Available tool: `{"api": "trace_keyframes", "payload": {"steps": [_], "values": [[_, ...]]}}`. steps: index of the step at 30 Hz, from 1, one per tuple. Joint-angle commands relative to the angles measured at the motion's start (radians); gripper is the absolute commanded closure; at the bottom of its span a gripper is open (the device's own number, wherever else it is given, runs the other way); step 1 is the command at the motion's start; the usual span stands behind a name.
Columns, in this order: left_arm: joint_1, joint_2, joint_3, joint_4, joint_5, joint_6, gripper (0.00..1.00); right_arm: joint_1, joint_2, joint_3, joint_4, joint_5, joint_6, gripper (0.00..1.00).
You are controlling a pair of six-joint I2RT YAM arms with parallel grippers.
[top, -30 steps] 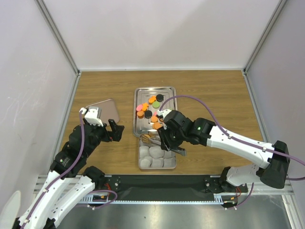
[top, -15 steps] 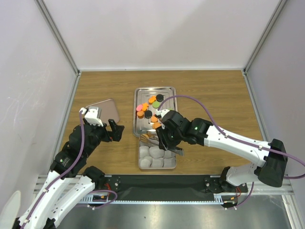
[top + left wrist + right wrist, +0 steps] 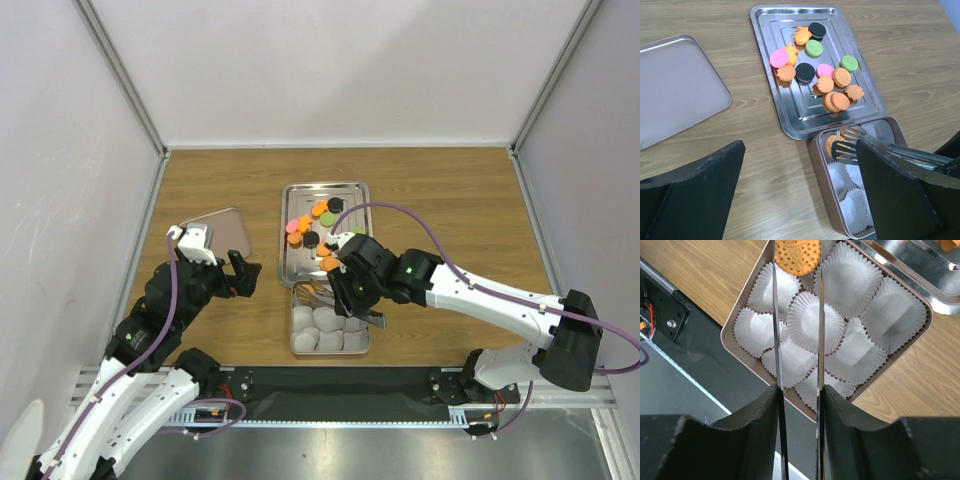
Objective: Pack the cookies
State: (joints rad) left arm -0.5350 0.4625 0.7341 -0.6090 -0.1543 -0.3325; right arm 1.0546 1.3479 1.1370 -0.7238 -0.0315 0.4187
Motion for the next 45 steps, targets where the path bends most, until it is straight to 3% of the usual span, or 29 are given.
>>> {"api": "trace_keyframes", "payload": {"steps": [1, 16, 32, 37, 45], "values": [[-0.01, -0.005, -0.001, 0.025, -0.01, -0.003, 0.0, 0.007, -0.006, 0.003, 0.044, 0.007, 0.011, 0.62], [-0.014, -0.01, 0.001, 0.025, -0.011, -0.005, 0.0, 0.007, -0.003, -0.002, 0.057, 0.004, 0.012, 0.46], [-0.017, -0.012, 0.001, 0.025, -0.013, -0.005, 0.0, -0.008, -0.062, 0.099, -0.032, 0.071, 0.0, 0.48], [-0.019, -0.013, 0.001, 0.023, -0.01, -0.005, 0.0, -0.128, -0.099, 0.119, -0.054, 0.065, -0.029, 0.5], [-0.019, -0.01, 0.001, 0.025, -0.013, -0.005, 0.0, -0.352, -0.004, 0.124, -0.011, 0.042, -0.119, 0.5]]}}
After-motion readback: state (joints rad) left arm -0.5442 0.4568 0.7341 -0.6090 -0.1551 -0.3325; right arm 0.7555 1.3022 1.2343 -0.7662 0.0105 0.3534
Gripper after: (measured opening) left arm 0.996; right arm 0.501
